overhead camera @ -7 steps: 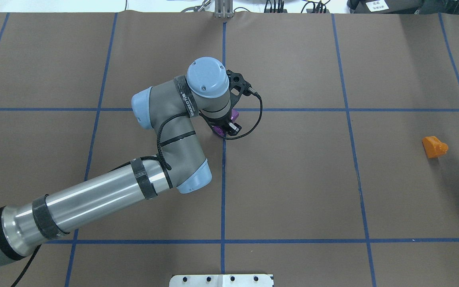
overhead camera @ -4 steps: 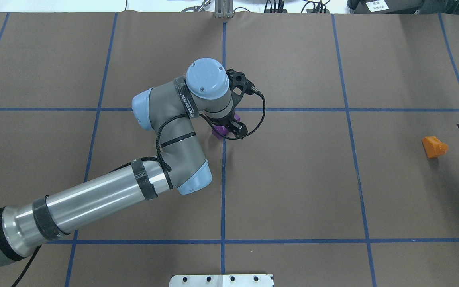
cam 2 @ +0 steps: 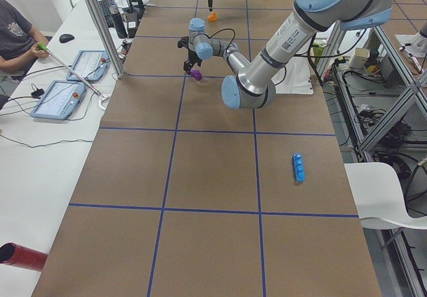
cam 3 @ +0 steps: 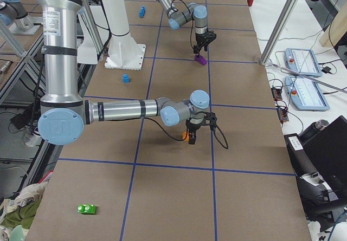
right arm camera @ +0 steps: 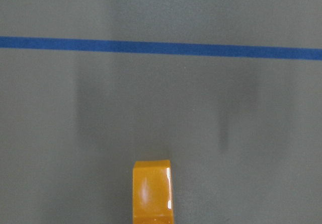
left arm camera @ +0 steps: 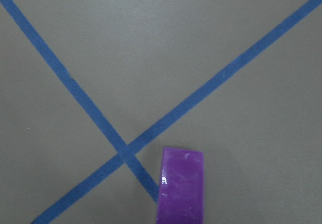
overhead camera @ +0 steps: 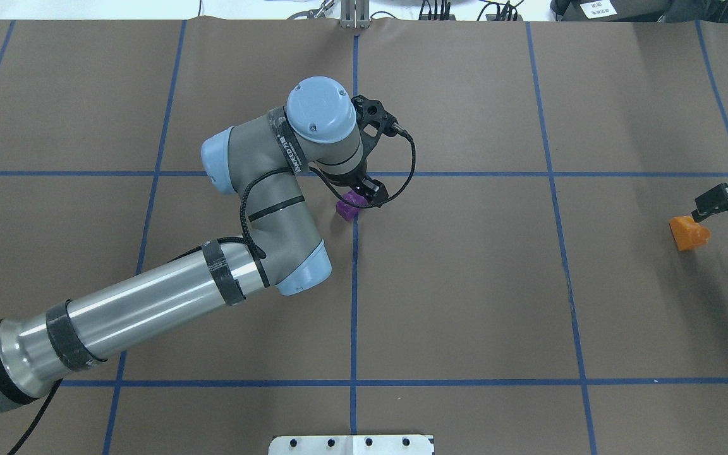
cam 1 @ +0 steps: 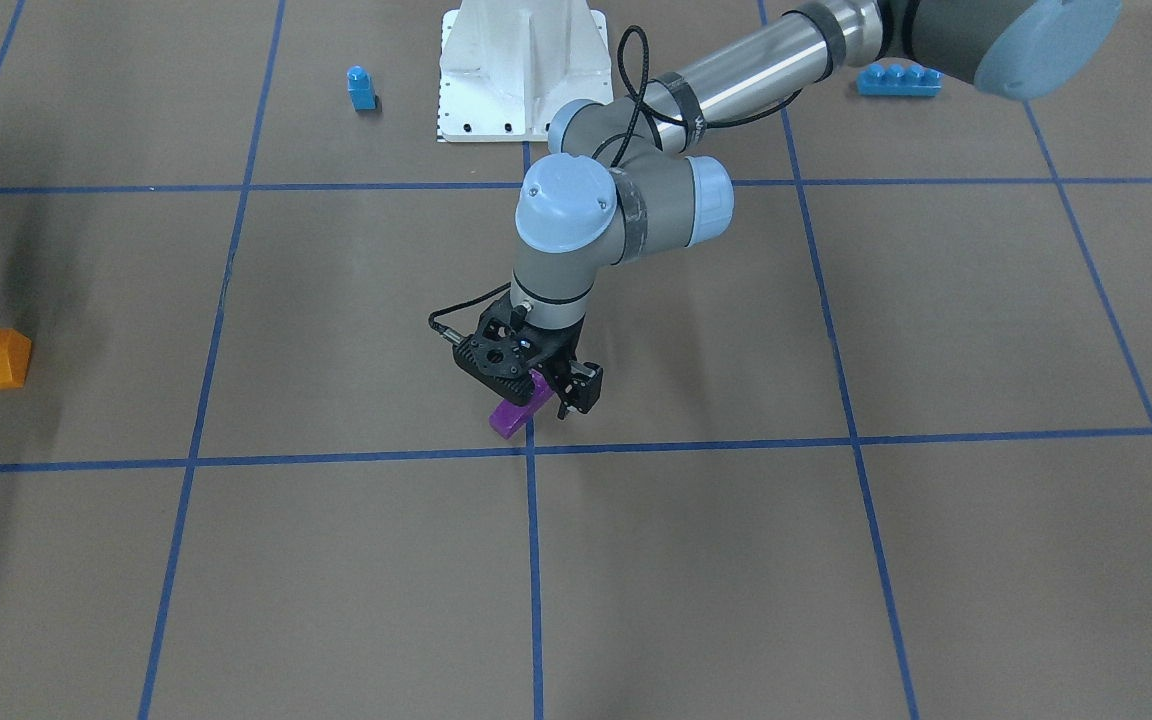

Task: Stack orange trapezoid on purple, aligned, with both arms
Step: 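Release the purple block with the left gripper while the right gripper grasps the orange block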

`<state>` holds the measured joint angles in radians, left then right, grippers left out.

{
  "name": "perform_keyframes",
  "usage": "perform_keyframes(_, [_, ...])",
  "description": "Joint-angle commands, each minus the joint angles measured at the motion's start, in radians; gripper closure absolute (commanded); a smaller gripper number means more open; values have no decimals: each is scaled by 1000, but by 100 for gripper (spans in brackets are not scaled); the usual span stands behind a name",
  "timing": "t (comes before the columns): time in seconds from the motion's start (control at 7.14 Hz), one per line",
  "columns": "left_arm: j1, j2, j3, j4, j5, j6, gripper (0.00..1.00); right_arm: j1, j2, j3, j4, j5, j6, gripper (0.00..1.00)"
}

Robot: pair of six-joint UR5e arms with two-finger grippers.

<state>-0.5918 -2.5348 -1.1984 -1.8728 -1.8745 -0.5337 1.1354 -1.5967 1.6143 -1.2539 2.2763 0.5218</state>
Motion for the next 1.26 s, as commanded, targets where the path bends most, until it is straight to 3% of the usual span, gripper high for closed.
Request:
perform_keyframes(0.0, [-6,1,-3,1,0,1,0,-37,7,-19,28,-1,40,0])
perform_keyframes(0.42, [-16,1,-6,3,-2,3,0,-62,43,-89,28,-1,41,1])
perform_keyframes(0.56, [-16,1,-7,3,-2,3,0,-66,44,-91,28,0,46,10])
perform_keyframes(0.84, [-16,2,-7,3,-2,3,0,-72,46,-93,27,0,46,59])
perform_keyframes(0.98, [-17,2,-9,4,-3,3,0,-72,44,-91,27,0,46,90])
perform_keyframes(1.12, [-26,2,-13,10,-8,3,0,-72,43,-88,27,5,47,100])
